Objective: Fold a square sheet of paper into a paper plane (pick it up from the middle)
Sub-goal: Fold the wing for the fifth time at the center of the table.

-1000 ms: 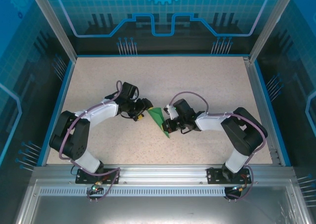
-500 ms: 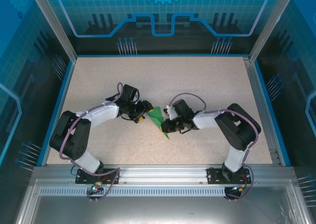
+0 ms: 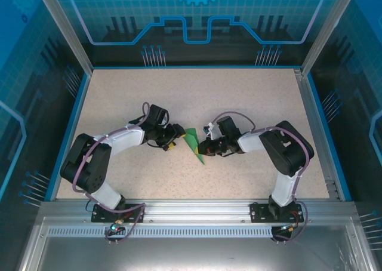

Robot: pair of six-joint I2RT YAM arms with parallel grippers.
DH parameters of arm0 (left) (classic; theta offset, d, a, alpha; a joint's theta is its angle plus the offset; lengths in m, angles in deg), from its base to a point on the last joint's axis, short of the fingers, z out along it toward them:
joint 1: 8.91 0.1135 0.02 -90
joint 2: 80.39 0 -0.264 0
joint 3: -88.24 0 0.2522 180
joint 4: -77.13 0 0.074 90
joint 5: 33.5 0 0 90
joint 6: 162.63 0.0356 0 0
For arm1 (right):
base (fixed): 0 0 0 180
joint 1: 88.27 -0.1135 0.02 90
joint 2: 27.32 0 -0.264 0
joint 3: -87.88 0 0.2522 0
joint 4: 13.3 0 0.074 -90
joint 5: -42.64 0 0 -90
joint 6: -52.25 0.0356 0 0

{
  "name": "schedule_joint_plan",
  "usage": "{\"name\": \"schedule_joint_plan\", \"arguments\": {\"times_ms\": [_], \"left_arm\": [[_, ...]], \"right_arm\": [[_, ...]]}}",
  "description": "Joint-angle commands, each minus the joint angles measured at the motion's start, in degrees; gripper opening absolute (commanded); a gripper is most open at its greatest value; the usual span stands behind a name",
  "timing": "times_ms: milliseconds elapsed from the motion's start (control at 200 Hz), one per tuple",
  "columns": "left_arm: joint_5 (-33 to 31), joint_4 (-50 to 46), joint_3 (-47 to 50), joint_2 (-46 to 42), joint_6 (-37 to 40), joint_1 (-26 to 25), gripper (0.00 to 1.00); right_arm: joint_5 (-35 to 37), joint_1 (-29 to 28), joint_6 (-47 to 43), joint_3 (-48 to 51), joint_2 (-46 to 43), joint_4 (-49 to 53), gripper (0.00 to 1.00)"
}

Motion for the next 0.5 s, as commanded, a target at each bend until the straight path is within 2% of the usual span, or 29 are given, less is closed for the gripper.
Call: {"name": "schedule_joint_plan", "arguments": {"times_ms": [0, 115, 340, 495], "left_arm": [[1.26, 1.48, 1.12, -0.67, -0.60, -0.40, 0.63], [1.64, 3.00, 1.73, -0.49, -0.70, -0.68, 0.61], [3.12, 6.68, 2.61, 0.34, -0.57, -1.25, 0.50], [3.79, 7.91, 3.03, 0.91, -0.46, -1.42, 0.48]], "right_arm": [[-3.50, 1.35, 1.99, -0.14, 1.12, -0.55, 0.02], [-4.90, 2.21, 3.90, -0.39, 2.33, -0.79, 0.00], [-7.26, 3.46, 7.77, 0.46, 4.98, -4.30, 0.00], [-7.32, 4.44, 8.15, 0.44, 5.30, -2.70, 0.00]]}}
